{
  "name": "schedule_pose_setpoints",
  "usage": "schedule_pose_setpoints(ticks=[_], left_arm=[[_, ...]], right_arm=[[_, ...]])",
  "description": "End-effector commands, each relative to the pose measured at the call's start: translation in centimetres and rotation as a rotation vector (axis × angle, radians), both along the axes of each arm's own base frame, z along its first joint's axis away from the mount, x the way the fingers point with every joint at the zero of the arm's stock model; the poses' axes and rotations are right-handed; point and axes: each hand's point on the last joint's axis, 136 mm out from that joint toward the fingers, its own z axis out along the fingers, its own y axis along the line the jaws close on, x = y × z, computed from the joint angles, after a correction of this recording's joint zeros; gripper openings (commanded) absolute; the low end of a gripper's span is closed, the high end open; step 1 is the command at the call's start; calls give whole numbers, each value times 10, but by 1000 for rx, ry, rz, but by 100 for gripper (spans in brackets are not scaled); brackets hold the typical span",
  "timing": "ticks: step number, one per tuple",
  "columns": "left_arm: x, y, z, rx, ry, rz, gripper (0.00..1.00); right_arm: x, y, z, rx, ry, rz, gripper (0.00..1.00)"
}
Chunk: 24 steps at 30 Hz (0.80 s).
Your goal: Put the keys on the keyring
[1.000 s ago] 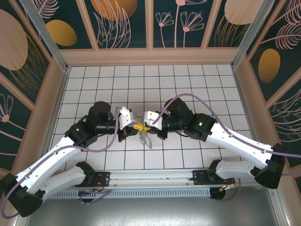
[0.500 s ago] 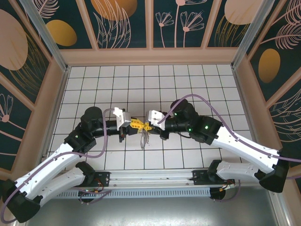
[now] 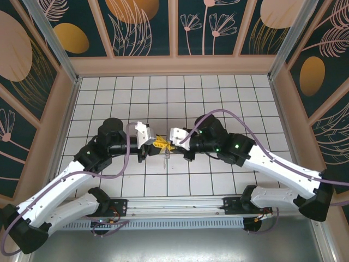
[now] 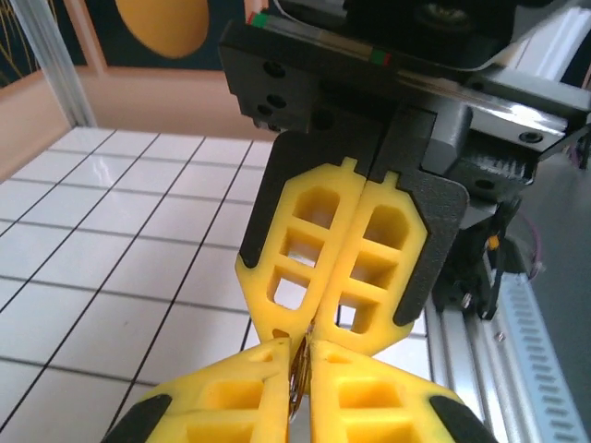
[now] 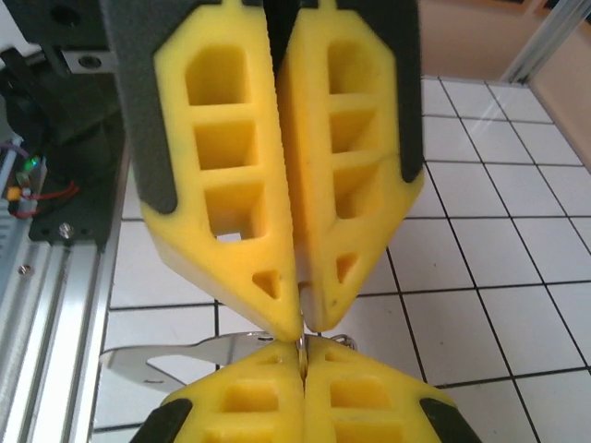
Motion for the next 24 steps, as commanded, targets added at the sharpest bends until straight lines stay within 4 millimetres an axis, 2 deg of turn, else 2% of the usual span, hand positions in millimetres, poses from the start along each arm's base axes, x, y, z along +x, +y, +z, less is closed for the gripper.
schedule_pose_setpoints(ticks=[1, 7, 10, 13, 18, 21, 24], left_arm=[[-1, 2, -7, 74, -12, -15, 13], [-1, -2, -15, 70, -5, -36, 13], [-3, -3, -18, 68, 9, -52, 0], [-3, -2, -16, 49, 0, -42, 0], [-5, 1, 12, -72, -54, -6, 0], [-9, 3, 30, -153, -80, -10, 0], [-12, 3, 39, -194, -95, -17, 0]], right_arm=[[3, 3, -1, -65, -47, 5, 0], [0, 11, 9, -36, -56, 31, 0], [-3, 12, 17, 0, -52, 42, 0], [-6, 11, 24, 30, -51, 45, 0], [-14, 6, 23, 63, -29, 52, 0], [-17, 4, 17, 66, 2, 51, 12], [-21, 1, 13, 66, 27, 51, 17]])
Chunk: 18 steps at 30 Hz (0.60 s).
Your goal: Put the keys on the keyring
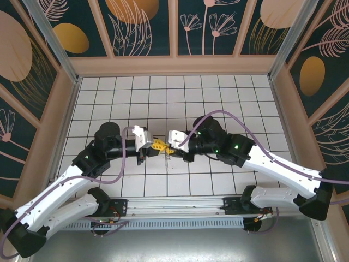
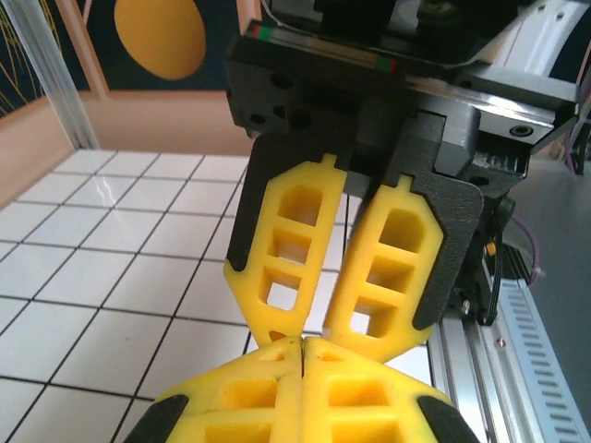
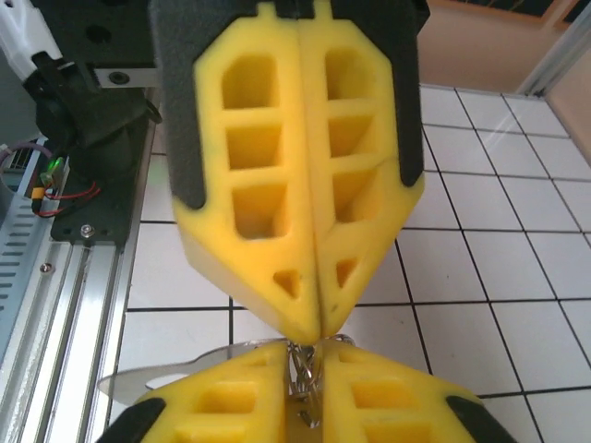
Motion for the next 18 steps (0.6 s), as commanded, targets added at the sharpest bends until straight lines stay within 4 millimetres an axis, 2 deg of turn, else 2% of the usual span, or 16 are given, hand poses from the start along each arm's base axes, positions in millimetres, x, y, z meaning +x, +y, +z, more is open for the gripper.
schedule_pose_setpoints(ticks=[1, 6, 9, 14, 18], left_arm=[[-3, -1, 32, -118, -51, -13, 0], [-6, -1, 39, -145, -56, -28, 0], [-9, -2, 40, -151, -48, -46, 0], [-14, -1, 47, -182, -45, -66, 0], [-15, -1, 48, -189, -46, -71, 0]], right_arm=[[-8, -1, 2, 37, 31, 9, 17], [-6, -7, 0, 45, 34, -21, 10], [-6, -8, -2, 45, 36, -28, 9], [-7, -5, -7, 41, 48, -14, 14], [-7, -1, -3, 68, 50, -2, 11]])
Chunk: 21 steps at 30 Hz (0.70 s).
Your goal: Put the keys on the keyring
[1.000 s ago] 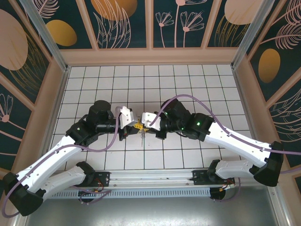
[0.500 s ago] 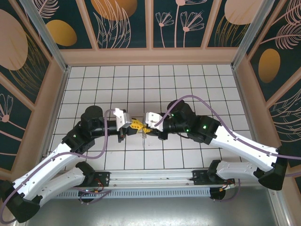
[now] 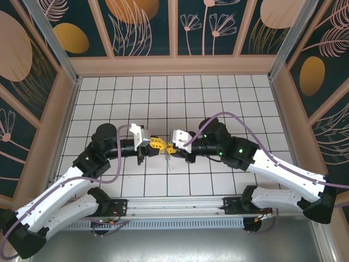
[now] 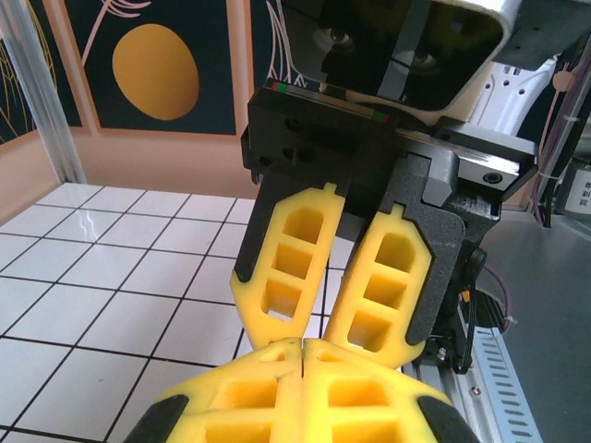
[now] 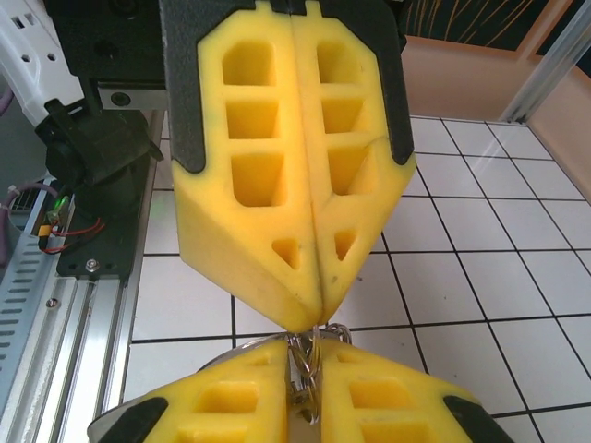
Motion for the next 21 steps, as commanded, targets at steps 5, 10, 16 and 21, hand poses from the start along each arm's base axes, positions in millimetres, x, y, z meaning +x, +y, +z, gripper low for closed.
schedule_pose_setpoints(ticks=[5, 10, 16, 21], left_arm=[[-5, 0, 17, -40, -61, -30, 0], [-4, 1, 0, 65, -24, -24, 0], [5, 8, -20, 197, -18, 30, 21], [10, 8, -24, 226, -31, 40, 23]], right_arm=[[1, 0, 7, 56, 33, -8, 0], [10, -8, 20, 77, 52, -30, 0], [14, -5, 7, -30, 46, -24, 0], [13, 2, 2, -95, 42, 3, 0]])
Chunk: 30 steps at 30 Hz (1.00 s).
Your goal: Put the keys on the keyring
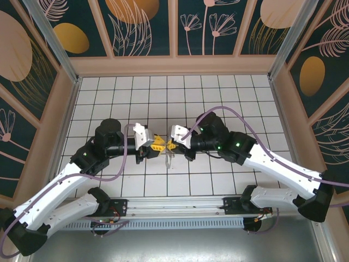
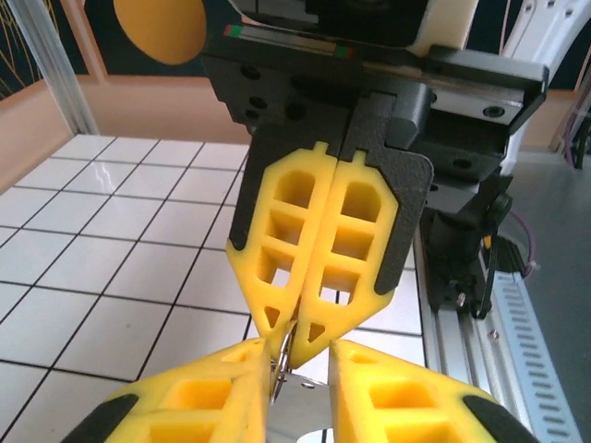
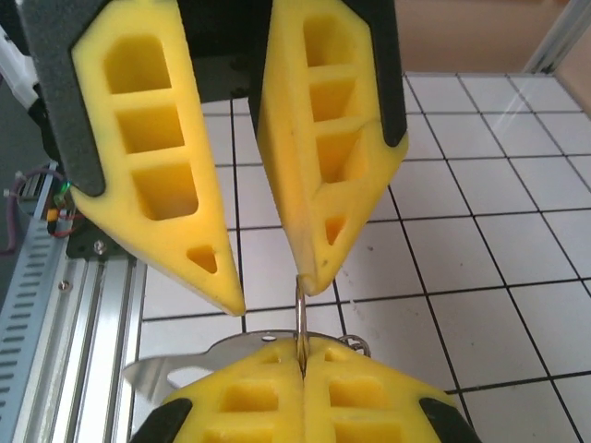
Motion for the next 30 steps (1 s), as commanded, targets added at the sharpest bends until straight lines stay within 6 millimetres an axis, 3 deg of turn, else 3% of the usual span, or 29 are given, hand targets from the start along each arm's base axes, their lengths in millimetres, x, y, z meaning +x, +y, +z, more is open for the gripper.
schedule_pose_setpoints(ticks=[1, 10, 13, 16, 17, 23, 30], left_arm=[[1, 2, -4, 45, -12, -2, 23], [6, -4, -15, 56, 10, -7, 21], [6, -6, -15, 53, 14, -17, 8], [7, -7, -15, 46, 9, -16, 5], [7, -7, -13, 37, 3, -15, 0], [3, -8, 10, -86, -28, -19, 0], [-7, -5, 41, -259, -57, -34, 0]], right_arm=[[0, 2, 13, -18, -40, 21, 0], [-5, 4, 14, -16, -43, 51, 0], [-6, 3, 14, -13, -44, 59, 0], [-7, 3, 17, -1, -54, 63, 0], [-7, 3, 18, 4, -57, 64, 0], [-9, 1, 17, 23, -57, 56, 0], [-13, -1, 12, 64, -22, 50, 9]])
